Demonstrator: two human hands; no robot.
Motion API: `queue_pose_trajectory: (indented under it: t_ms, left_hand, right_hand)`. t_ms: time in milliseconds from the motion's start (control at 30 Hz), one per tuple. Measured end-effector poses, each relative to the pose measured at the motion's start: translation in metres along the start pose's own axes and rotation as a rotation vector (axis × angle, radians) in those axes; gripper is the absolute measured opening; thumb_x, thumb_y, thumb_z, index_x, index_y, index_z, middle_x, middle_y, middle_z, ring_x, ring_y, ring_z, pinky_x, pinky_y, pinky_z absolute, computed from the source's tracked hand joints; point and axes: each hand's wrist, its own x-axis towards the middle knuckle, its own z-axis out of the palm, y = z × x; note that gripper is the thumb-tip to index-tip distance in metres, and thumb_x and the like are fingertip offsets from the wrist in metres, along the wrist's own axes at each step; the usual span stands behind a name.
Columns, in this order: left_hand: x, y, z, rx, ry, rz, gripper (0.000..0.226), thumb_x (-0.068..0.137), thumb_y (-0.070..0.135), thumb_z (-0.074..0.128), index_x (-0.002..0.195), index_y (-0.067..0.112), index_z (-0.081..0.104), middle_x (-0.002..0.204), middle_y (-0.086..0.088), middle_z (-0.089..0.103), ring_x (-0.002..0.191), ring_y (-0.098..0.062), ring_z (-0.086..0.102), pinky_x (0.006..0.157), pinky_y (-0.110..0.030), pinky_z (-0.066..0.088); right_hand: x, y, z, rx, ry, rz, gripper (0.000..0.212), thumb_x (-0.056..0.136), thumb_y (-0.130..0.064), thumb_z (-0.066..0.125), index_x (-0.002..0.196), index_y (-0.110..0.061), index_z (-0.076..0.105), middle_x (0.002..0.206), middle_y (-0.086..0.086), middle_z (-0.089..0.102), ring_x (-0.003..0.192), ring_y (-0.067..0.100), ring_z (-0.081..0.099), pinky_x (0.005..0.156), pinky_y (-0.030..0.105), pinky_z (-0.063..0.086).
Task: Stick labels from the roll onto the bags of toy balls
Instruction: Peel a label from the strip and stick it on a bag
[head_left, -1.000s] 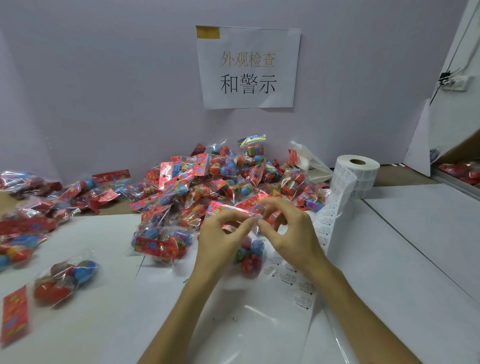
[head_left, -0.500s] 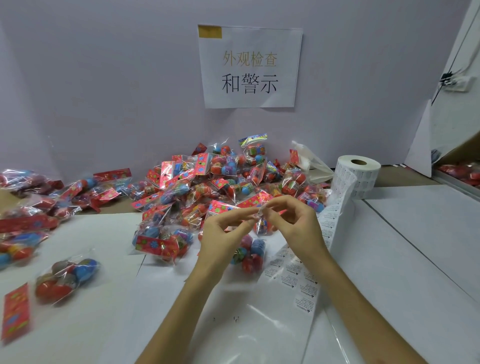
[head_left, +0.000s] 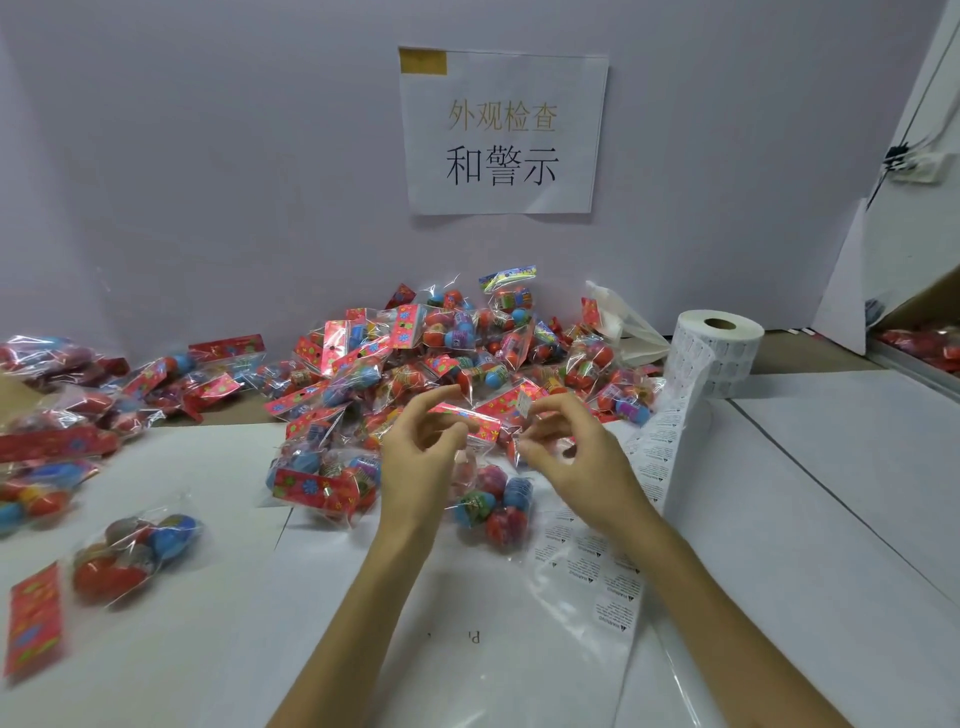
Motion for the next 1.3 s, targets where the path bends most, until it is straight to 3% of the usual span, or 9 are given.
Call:
queue_pose_trajectory:
  t_ms: [33,133,267,533,667,800,1067,1200,1300]
  left_hand:
    - [0.0,0.0,0.0,0.009,0.016,0.012,0.037,0.094,0.0,0.064,0.108,0.034,0.069,0.093,0.001,0.075,0.087,-0.011,0.069,0.066,-0.017,0.053]
    - [-0.001,-0.002,0.003,0.035,0.017,0.046,0.03,0.092,0.0,0.066,0.105,0.027,0.071,0.099,-0.001,0.075,0.091,-0.017,0.07,0.073,-0.024,0.055]
    - [-0.003,-0.003,0.004,0.071,0.019,0.064,0.026,0.09,-0.001,0.068,0.107,0.019,0.073,0.096,0.002,0.074,0.089,-0.017,0.07,0.076,-0.032,0.059]
    - [-0.003,-0.001,0.005,0.064,0.023,0.082,0.024,0.09,-0.002,0.069,0.102,0.019,0.071,0.096,0.003,0.075,0.087,-0.015,0.07,0.075,-0.028,0.058]
    - [-0.003,-0.001,0.004,0.059,0.028,0.077,0.023,0.09,-0.001,0.069,0.1,0.019,0.071,0.096,0.001,0.074,0.089,-0.018,0.07,0.077,-0.033,0.059]
    - [-0.003,-0.003,0.005,0.055,0.028,0.08,0.023,0.09,-0.001,0.069,0.1,0.02,0.071,0.095,0.001,0.074,0.089,-0.018,0.07,0.077,-0.032,0.059]
    - [-0.002,-0.004,0.004,0.045,0.054,0.107,0.022,0.091,-0.001,0.069,0.101,0.017,0.071,0.097,-0.001,0.074,0.088,-0.019,0.07,0.07,-0.023,0.058]
    - [-0.001,-0.004,0.003,0.022,0.071,0.116,0.021,0.093,0.0,0.066,0.099,0.021,0.07,0.096,-0.008,0.072,0.083,-0.026,0.068,0.063,-0.021,0.056]
    - [-0.003,-0.003,0.005,0.04,0.115,0.105,0.02,0.095,0.008,0.068,0.104,0.025,0.065,0.096,-0.01,0.07,0.084,-0.033,0.068,0.07,-0.036,0.061]
  right_hand:
    - [-0.001,0.002,0.001,-0.109,-0.043,0.014,0.039,0.09,-0.03,0.075,0.123,-0.029,0.054,0.101,-0.012,0.07,0.096,0.001,0.064,0.078,0.007,0.043]
    - [-0.003,0.005,0.005,-0.227,-0.147,0.057,0.06,0.088,-0.048,0.071,0.14,-0.036,0.042,0.11,-0.014,0.069,0.107,0.005,0.062,0.101,0.031,0.043]
    - [-0.005,0.005,0.009,-0.347,-0.189,0.036,0.063,0.09,-0.043,0.071,0.144,-0.037,0.04,0.108,-0.016,0.069,0.113,0.006,0.058,0.115,0.04,0.027]
    - [-0.005,0.004,0.008,-0.146,-0.179,0.065,0.058,0.087,-0.028,0.078,0.135,-0.037,0.047,0.1,-0.011,0.066,0.099,0.0,0.064,0.094,0.029,0.052]
    - [-0.005,0.007,0.01,-0.199,-0.264,0.137,0.06,0.09,-0.046,0.071,0.142,-0.042,0.041,0.11,-0.013,0.065,0.108,0.008,0.062,0.103,0.038,0.049]
    - [-0.006,0.011,0.012,-0.185,-0.299,0.149,0.057,0.087,-0.041,0.075,0.136,-0.044,0.045,0.106,-0.01,0.066,0.107,0.011,0.062,0.1,0.042,0.051]
    - [-0.002,0.005,0.009,0.035,-0.08,0.131,0.056,0.081,-0.015,0.083,0.124,-0.037,0.054,0.097,-0.009,0.067,0.089,-0.004,0.063,0.071,0.007,0.045]
    - [0.001,0.003,0.004,0.148,0.124,0.127,0.056,0.079,-0.015,0.085,0.121,-0.035,0.054,0.097,-0.01,0.068,0.092,0.002,0.065,0.074,0.011,0.048]
    - [0.003,0.002,0.0,0.258,0.252,0.123,0.053,0.08,-0.016,0.084,0.121,-0.032,0.055,0.1,-0.009,0.069,0.097,0.01,0.068,0.084,0.025,0.054]
